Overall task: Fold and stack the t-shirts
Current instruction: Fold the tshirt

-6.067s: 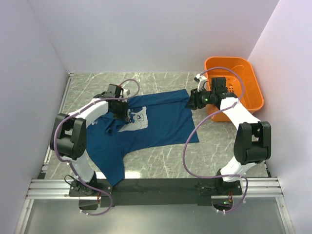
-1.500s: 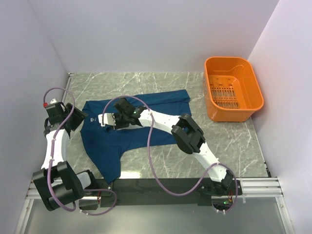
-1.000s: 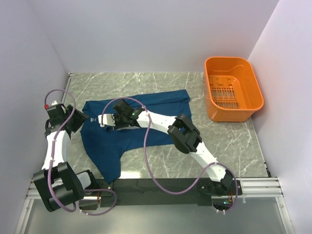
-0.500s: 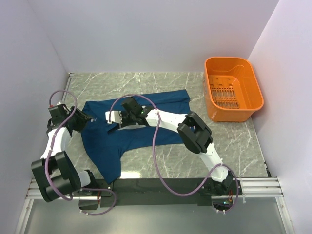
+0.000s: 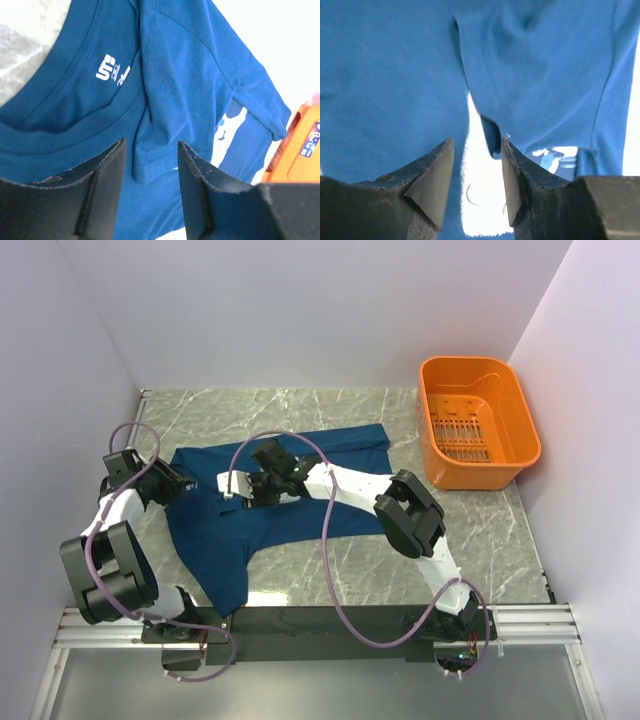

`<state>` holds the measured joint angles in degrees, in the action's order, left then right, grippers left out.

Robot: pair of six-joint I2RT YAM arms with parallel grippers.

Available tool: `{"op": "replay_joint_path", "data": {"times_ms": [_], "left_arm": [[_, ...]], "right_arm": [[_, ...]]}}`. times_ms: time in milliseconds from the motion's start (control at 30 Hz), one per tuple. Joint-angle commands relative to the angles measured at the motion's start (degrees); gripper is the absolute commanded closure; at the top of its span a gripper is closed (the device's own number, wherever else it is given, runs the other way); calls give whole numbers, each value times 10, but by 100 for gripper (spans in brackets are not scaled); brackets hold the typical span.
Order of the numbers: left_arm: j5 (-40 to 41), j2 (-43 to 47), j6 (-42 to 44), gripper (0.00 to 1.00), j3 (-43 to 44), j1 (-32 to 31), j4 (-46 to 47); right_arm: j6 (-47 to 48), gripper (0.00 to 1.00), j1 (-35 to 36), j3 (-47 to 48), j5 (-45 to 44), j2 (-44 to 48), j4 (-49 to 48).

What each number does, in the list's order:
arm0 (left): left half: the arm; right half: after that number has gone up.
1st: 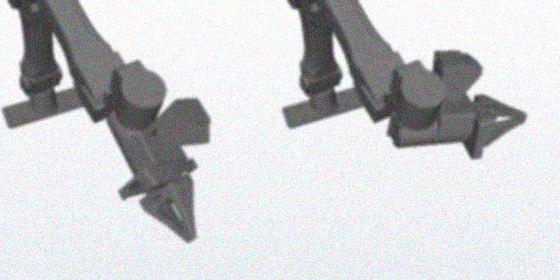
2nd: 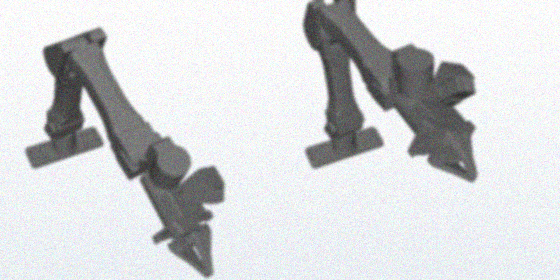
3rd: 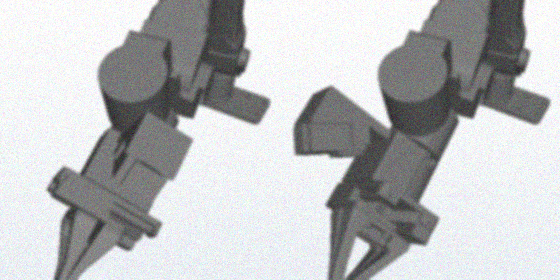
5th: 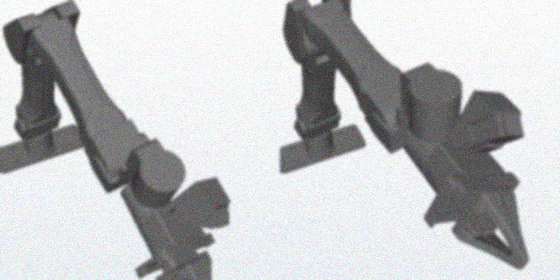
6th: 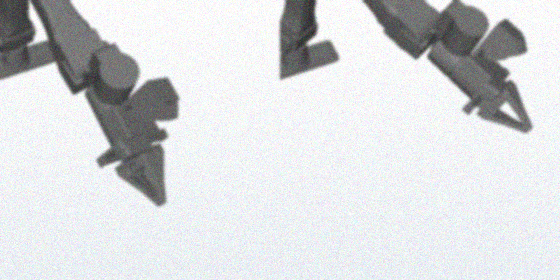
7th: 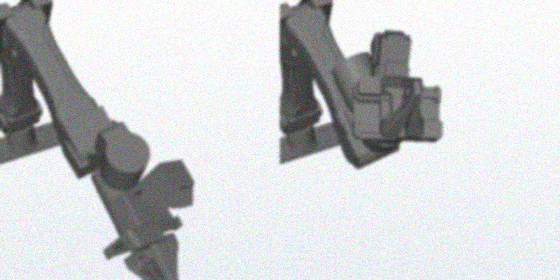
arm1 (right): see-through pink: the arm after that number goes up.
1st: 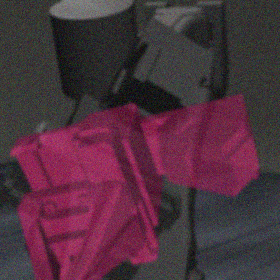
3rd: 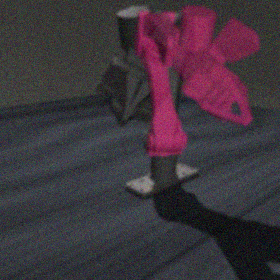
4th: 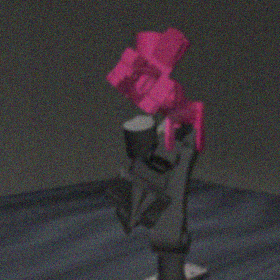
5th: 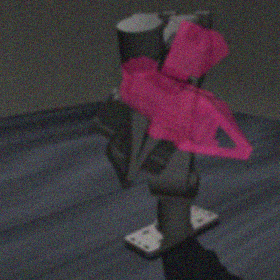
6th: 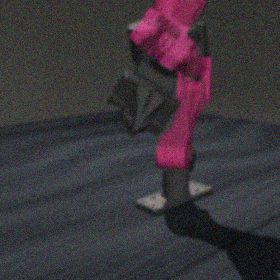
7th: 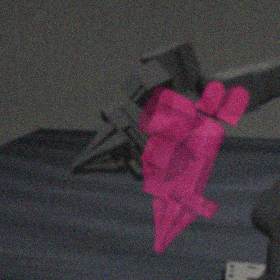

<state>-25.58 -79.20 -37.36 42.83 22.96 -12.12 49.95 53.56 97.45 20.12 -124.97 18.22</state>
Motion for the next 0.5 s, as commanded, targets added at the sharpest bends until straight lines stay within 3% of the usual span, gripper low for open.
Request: {"op": "replay_joint_path", "data": {"times_ms": [0,167,467], "left_arm": [[-4,-16,-14,49,32,3,24],[24,-5,-18,48,42,3,9],[39,69,-14,47,19,9,-11]], "right_arm": [[-15,50,23,24,55,40,-7],[-31,50,62,81,14,-20,-34],[-35,51,67,132,-16,-80,-35]]}}
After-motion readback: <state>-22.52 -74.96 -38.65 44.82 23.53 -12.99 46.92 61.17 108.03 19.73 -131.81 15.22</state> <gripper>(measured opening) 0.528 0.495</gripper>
